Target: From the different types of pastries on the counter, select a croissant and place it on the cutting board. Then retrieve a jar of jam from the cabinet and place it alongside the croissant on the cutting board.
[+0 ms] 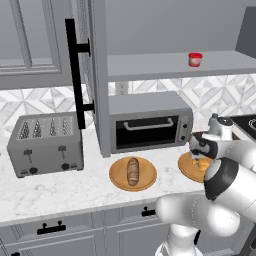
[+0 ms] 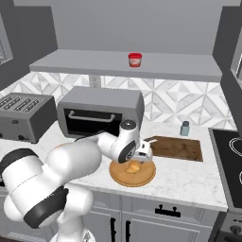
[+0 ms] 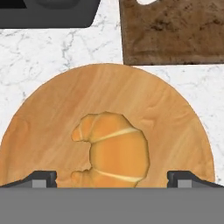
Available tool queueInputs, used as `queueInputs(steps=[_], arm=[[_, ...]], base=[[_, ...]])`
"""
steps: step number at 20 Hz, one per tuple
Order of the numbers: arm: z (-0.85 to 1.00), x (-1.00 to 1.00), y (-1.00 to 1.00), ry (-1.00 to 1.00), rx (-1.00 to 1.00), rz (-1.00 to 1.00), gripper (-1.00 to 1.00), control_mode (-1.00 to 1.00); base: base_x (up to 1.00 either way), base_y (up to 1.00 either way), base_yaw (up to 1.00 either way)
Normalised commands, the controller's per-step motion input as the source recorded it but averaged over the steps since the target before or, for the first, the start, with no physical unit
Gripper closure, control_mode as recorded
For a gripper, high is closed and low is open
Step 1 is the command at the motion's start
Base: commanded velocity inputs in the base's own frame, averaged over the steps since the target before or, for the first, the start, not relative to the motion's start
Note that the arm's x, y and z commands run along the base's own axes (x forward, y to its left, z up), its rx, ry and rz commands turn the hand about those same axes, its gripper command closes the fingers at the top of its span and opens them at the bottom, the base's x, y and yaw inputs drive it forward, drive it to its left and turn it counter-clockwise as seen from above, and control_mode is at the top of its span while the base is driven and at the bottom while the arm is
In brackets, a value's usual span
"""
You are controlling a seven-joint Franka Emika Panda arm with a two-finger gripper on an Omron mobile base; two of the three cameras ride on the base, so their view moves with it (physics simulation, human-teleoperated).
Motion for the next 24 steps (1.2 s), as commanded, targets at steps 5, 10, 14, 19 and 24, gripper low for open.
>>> queueInputs(steps=[5,10,14,19,24], arm=[[-0.36,0.06,-0.07,0.00,0.00,0.00,-1.00,-1.00],[-0.29,0.13,0.00,0.02,0.00,0.00,-1.00,-1.00],[-0.31,0.15,-0.02,0.01,0.00,0.00,-1.00,-1.00],[-0.29,0.09,-0.01,0.01,0.00,0.00,1.00,-1.00],[-0.08,0.11,-0.01,0.01,-0.01,0.00,1.00,-1.00]], base=[[0.00,0.00,0.00],[0.00,0.00,0.00],[0.00,0.00,0.00],[0.00,0.00,0.00],[0.00,0.00,0.00]])
